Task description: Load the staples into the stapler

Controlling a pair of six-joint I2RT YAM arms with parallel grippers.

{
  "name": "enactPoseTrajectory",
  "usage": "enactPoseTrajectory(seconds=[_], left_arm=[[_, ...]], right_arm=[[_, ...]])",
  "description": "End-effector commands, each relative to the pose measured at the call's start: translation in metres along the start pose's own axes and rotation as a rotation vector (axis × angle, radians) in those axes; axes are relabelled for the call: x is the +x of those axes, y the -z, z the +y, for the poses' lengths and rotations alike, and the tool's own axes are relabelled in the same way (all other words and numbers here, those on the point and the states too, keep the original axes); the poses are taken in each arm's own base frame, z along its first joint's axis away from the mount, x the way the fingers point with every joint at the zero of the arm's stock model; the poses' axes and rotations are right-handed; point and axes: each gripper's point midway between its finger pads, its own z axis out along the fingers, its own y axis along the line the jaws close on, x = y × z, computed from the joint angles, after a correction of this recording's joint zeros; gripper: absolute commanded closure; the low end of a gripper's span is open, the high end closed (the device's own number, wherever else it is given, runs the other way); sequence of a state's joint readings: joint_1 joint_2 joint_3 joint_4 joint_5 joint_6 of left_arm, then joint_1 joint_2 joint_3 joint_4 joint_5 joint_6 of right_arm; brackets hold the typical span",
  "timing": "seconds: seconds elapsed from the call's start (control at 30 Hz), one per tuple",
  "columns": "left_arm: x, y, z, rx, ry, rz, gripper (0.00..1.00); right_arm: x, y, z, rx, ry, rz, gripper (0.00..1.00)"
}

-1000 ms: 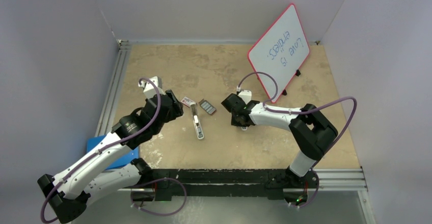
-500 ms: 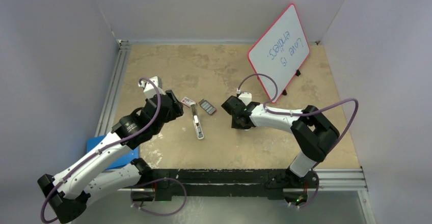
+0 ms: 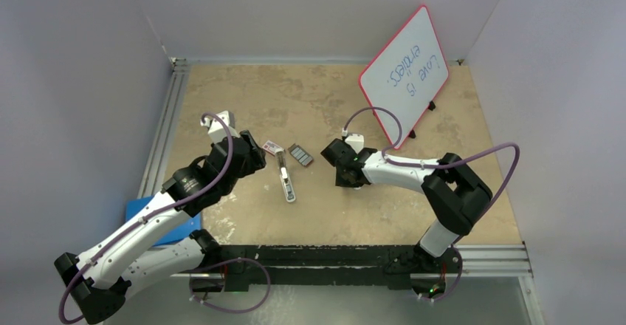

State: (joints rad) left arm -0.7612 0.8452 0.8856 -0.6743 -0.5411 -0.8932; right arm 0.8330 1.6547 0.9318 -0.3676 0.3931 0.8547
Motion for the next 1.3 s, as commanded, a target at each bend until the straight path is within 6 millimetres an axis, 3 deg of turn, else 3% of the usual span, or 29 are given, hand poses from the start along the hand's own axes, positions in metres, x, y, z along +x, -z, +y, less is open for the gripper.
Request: enactPoseTrajectory(seconds=[0.0,0.5,0.8,1.27], left_arm=[[-0.008,0.001,-0.005,0.025,-0.003,-0.026,0.49],[-0.008,0.001,-0.006,0.028,-0.003,-0.025,0.50],[-0.007,0.001,-0.007,0.028,-0.005,-0.022,0.49],[-0.007,0.001,-0.006,0.028,-0.006,-0.022,0.50]], right_arm=[[0.010,-0.002,0.001,-0.002,-0.008,0.034,0.72],[0.005,-0.003,-0.001,0.013,-0.027,0.007,0.77],[0.005,-0.009,-0.002,0.033,-0.027,0.002,0.72],[0.004,-0.013,-0.007,0.050,-0.032,-0.019,0.79]])
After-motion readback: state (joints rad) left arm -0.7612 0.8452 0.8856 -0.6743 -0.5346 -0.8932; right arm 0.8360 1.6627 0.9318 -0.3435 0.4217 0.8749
